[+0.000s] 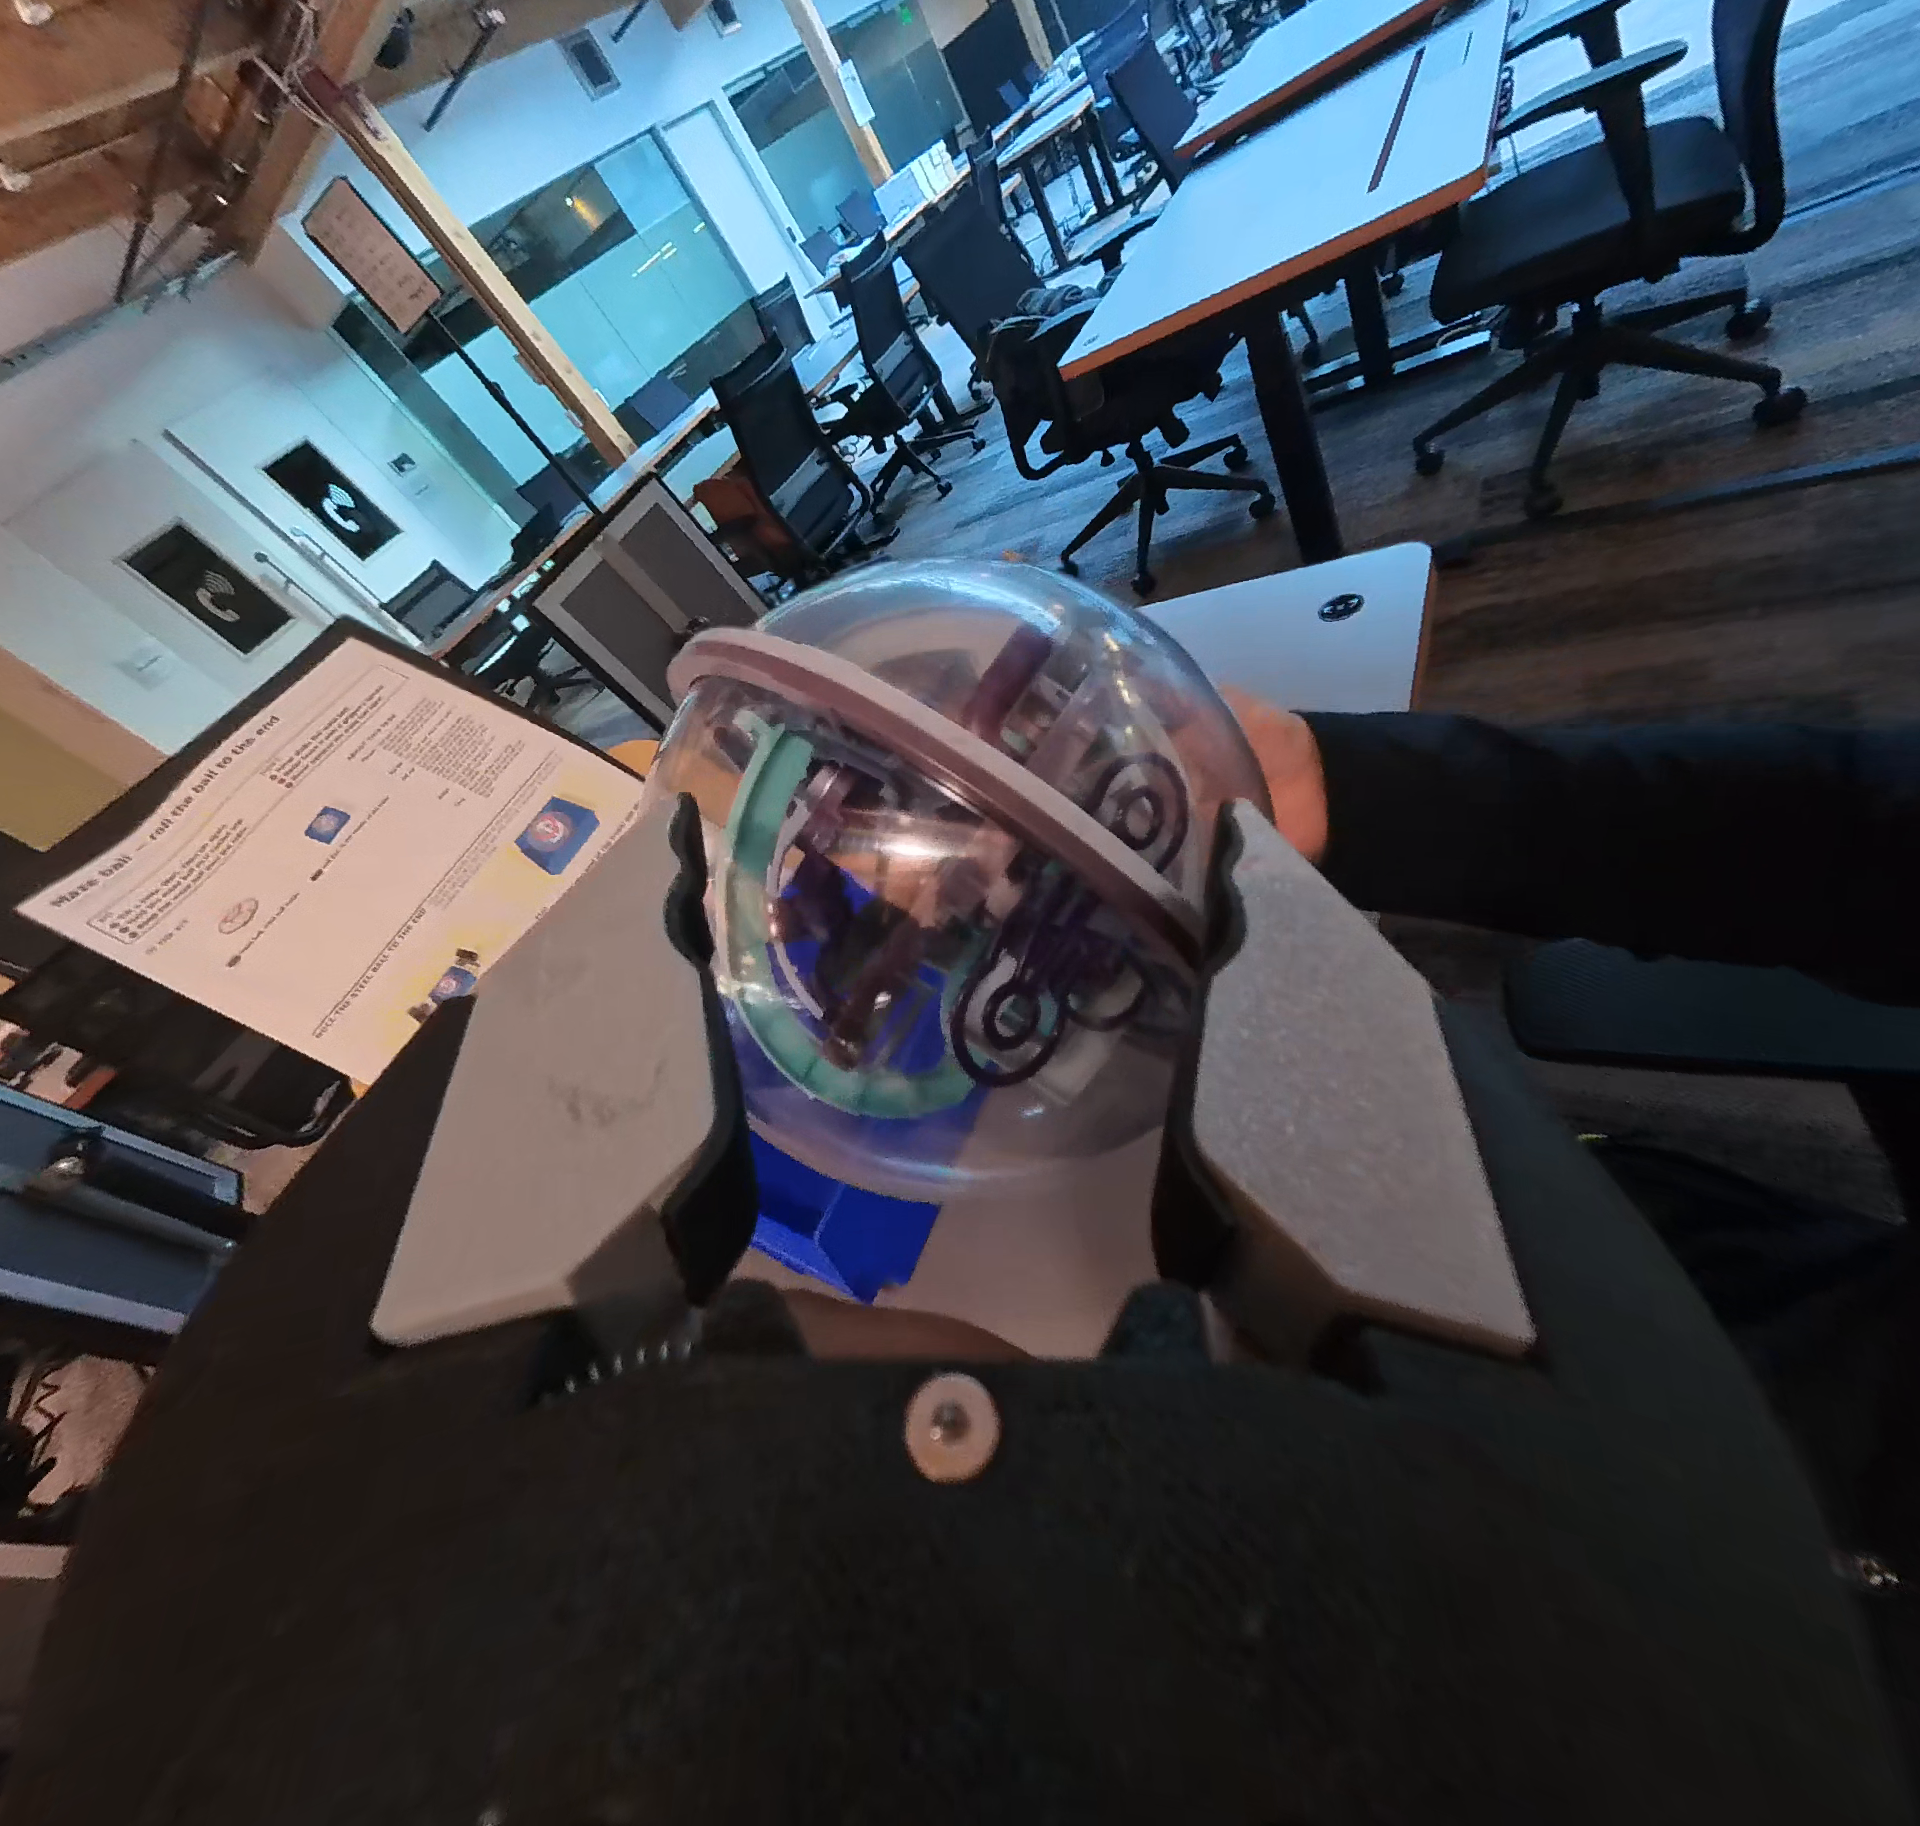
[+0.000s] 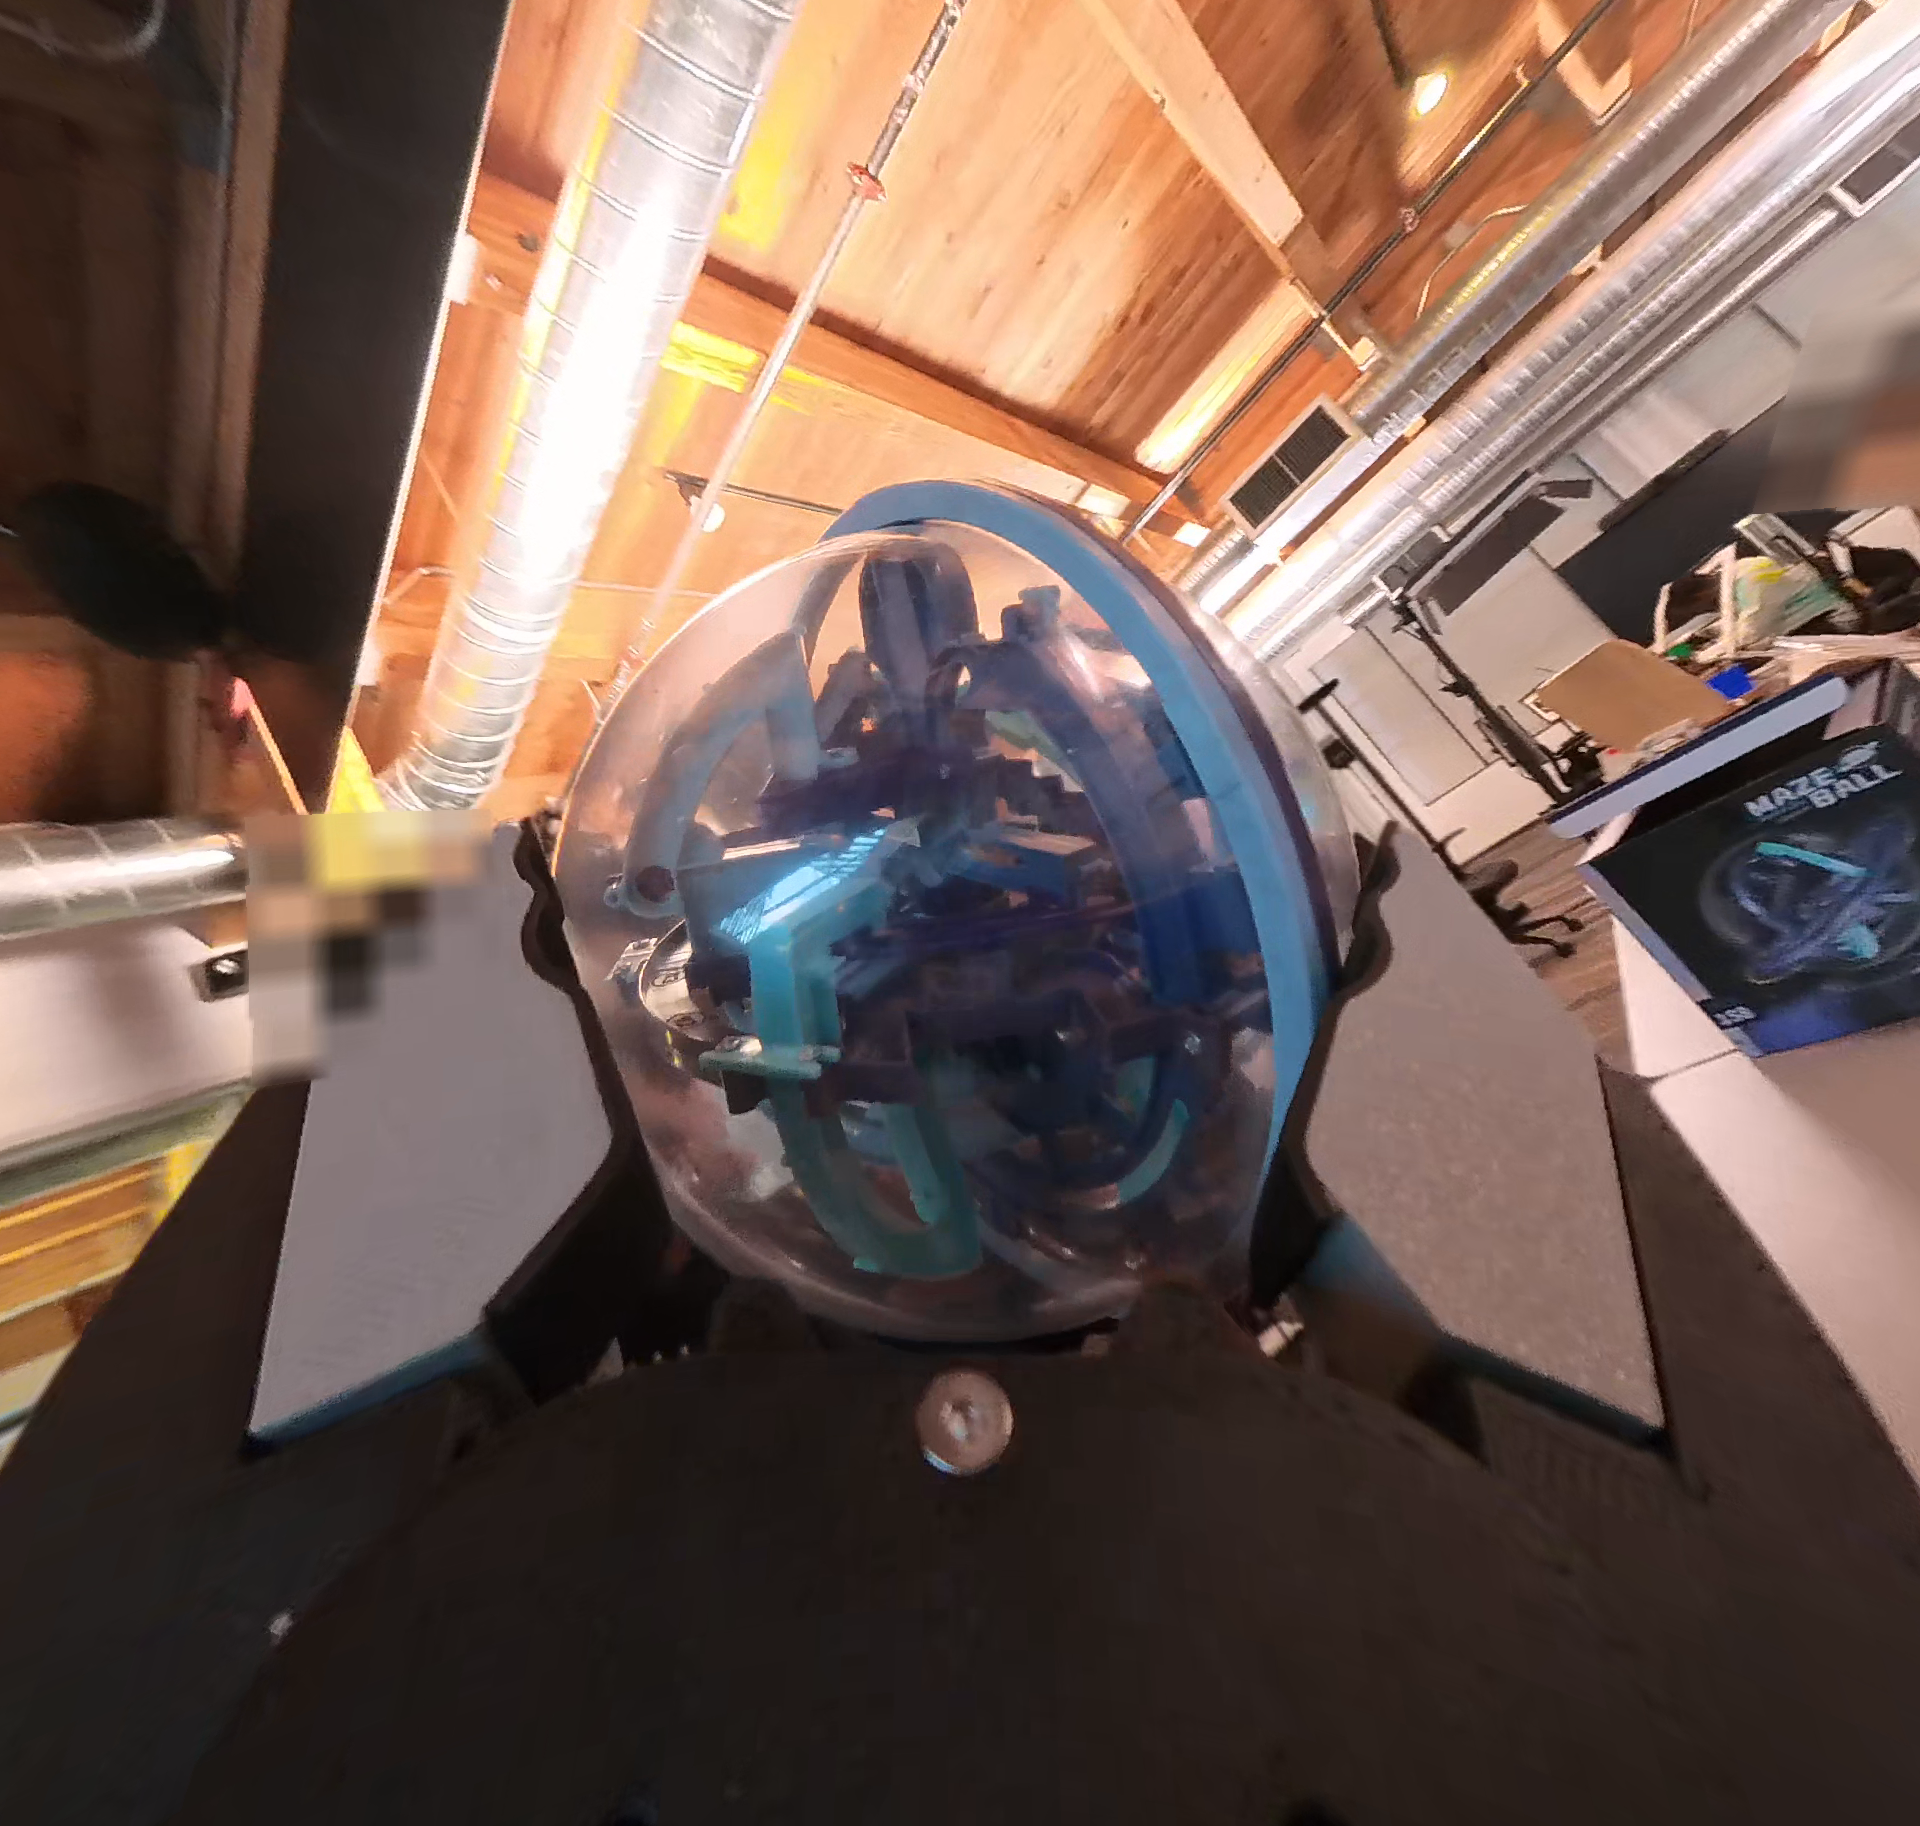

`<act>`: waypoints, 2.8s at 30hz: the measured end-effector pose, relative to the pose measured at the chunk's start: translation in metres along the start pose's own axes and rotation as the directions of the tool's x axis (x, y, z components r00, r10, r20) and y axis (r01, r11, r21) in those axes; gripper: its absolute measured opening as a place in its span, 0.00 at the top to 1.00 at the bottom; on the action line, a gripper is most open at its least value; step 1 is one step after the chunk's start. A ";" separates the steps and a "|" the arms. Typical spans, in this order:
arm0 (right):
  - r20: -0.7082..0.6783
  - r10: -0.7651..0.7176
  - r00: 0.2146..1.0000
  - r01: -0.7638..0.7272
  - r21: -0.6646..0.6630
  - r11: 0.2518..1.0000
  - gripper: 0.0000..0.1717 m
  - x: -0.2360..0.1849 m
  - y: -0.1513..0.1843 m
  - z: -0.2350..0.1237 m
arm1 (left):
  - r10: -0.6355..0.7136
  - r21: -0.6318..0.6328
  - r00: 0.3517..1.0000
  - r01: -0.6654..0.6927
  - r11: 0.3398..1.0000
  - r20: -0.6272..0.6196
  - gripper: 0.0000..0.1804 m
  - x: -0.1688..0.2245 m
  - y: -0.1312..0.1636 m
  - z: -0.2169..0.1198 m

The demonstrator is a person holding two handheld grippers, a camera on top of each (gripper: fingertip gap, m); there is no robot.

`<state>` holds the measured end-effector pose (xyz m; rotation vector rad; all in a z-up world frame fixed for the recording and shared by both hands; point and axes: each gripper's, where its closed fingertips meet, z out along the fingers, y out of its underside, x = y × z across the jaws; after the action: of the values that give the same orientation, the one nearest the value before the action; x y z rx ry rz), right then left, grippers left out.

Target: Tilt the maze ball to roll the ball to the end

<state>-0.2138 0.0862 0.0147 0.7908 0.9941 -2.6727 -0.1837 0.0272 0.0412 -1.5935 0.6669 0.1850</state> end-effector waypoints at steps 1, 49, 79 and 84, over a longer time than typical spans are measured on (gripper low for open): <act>0.007 0.007 1.000 -0.007 0.004 1.000 0.16 0.000 -0.001 0.000 | 0.001 0.002 1.000 -0.001 1.000 0.003 0.47 0.000 -0.002 0.001; -0.110 0.037 0.993 -0.021 0.139 0.990 0.28 0.037 -0.008 -0.021 | -0.080 0.077 0.997 0.080 0.994 0.004 0.54 -0.005 0.028 0.003; -0.469 0.093 0.878 0.039 0.265 0.964 0.28 0.125 0.000 -0.084 | -0.590 0.191 0.783 0.621 0.760 -0.197 0.83 -0.062 0.135 0.038; -0.573 0.163 0.803 0.059 0.349 0.935 0.30 0.157 -0.004 -0.113 | -0.687 0.184 0.694 0.719 0.670 -0.214 0.89 -0.074 0.175 0.056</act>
<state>-0.3001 0.1652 -0.1394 1.7907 0.5597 -2.6239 -0.3194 0.1040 -0.0803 -1.5070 0.1086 -0.5744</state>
